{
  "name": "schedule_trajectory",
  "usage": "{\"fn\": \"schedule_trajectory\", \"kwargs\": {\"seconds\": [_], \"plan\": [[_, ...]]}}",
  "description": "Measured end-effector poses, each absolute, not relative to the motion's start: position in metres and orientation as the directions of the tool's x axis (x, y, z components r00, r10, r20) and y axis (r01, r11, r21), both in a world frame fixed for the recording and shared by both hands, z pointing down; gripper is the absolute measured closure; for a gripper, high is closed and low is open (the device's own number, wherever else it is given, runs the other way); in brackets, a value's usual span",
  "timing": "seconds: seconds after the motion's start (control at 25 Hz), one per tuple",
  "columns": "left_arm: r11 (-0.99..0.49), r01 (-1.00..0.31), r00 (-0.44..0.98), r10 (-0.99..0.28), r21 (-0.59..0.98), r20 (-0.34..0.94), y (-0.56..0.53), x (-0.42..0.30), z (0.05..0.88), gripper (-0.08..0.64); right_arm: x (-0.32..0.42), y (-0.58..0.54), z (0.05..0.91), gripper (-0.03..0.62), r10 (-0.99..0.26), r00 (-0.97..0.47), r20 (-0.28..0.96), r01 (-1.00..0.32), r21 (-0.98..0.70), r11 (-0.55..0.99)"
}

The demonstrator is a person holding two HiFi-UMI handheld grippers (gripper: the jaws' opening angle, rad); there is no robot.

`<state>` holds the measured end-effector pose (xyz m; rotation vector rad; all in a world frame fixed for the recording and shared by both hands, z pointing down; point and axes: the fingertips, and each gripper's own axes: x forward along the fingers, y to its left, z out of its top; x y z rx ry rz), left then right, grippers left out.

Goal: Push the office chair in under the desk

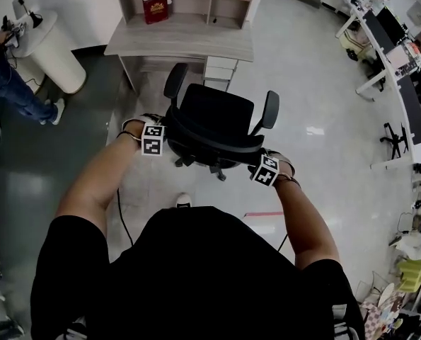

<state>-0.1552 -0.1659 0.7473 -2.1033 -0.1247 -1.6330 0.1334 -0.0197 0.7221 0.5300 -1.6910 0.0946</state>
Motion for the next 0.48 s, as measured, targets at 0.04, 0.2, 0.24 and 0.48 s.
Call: {"fn": "schedule_trajectory", "kwargs": {"seconds": [0.04, 0.2, 0.24, 0.48], "plan": [[-0.89, 0.338, 0.283, -0.214, -0.306, 0.935, -0.167, -0.164, 0.746, 0.353, 0.127, -0.024, 0.721, 0.383, -0.287, -0.1, 0.953, -0.381, 0.23, 0.895], [-0.907, 0.289, 0.268, -0.23, -0.305, 0.936, -0.17, -0.197, 0.746, 0.351, 0.099, -0.041, 0.72, 0.387, -0.285, -0.121, 0.951, -0.333, 0.232, 0.914], [-0.91, 0.275, 0.268, -0.236, -0.309, 0.934, -0.171, -0.205, 0.746, 0.35, 0.092, -0.044, 0.72, 0.387, -0.286, -0.124, 0.95, -0.326, 0.233, 0.916], [-0.922, 0.223, 0.251, -0.258, -0.315, 0.933, -0.181, -0.259, 0.746, 0.347, 0.045, -0.069, 0.72, 0.387, -0.293, -0.136, 0.947, -0.287, 0.245, 0.926]]}}
